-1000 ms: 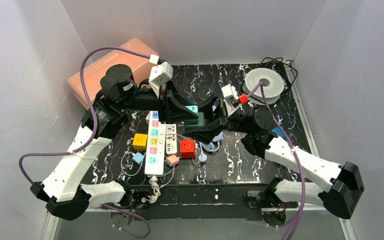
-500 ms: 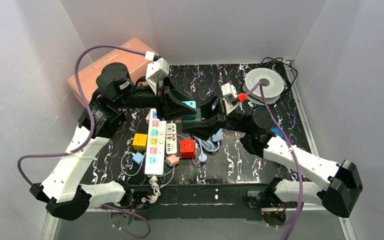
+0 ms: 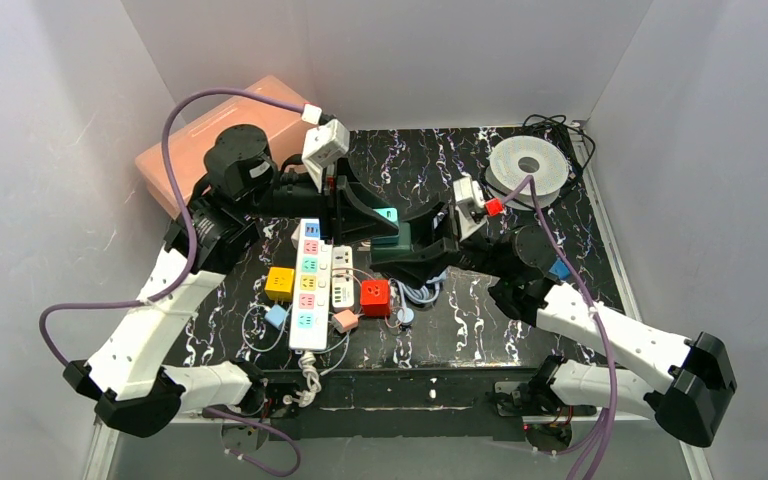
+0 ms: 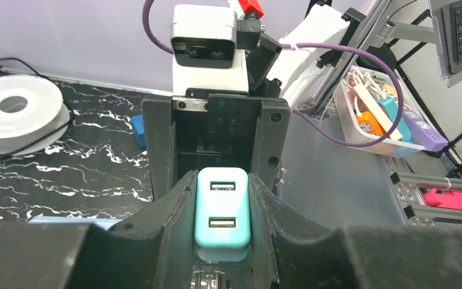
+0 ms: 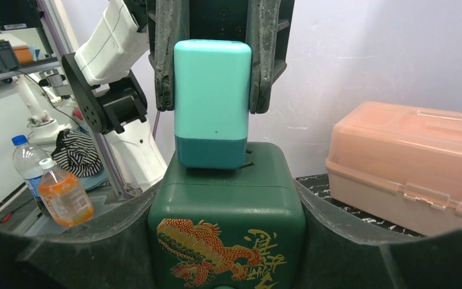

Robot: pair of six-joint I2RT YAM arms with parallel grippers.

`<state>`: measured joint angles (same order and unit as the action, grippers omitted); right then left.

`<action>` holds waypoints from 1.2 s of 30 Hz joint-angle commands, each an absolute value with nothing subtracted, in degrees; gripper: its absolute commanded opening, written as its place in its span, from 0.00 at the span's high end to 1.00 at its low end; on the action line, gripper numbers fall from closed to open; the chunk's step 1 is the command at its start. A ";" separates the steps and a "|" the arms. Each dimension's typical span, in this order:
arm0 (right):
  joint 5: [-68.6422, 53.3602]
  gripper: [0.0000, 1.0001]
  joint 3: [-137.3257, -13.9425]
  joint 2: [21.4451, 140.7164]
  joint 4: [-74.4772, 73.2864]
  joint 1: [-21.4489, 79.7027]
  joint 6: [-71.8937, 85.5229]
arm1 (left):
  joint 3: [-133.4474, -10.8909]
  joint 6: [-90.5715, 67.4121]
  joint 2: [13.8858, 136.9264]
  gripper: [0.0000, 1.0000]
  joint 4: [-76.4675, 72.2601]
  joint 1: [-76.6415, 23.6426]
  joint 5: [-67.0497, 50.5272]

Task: Pull the plug off the socket
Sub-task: Remove the plug from the socket, then place the plug at the corner of the board.

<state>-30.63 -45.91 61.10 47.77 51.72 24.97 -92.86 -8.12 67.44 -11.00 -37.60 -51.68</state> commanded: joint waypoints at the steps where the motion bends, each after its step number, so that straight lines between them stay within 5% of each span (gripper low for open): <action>1: -32.17 0.99 -41.91 59.25 44.13 51.86 23.68 | -95.51 -8.36 65.42 1.00 -19.50 -36.91 -52.69; 15: -32.93 0.99 -39.72 57.75 33.53 51.86 21.74 | -96.28 -8.62 65.81 1.00 -18.99 -36.81 -53.54; 27: -4.29 0.99 -55.23 52.03 -16.93 35.80 23.47 | -84.49 -4.27 64.02 1.00 -12.55 -36.79 -54.95; 36: 10.56 0.99 -55.38 52.94 -36.52 28.22 32.05 | -74.41 4.20 68.50 1.00 -6.54 -40.39 -58.72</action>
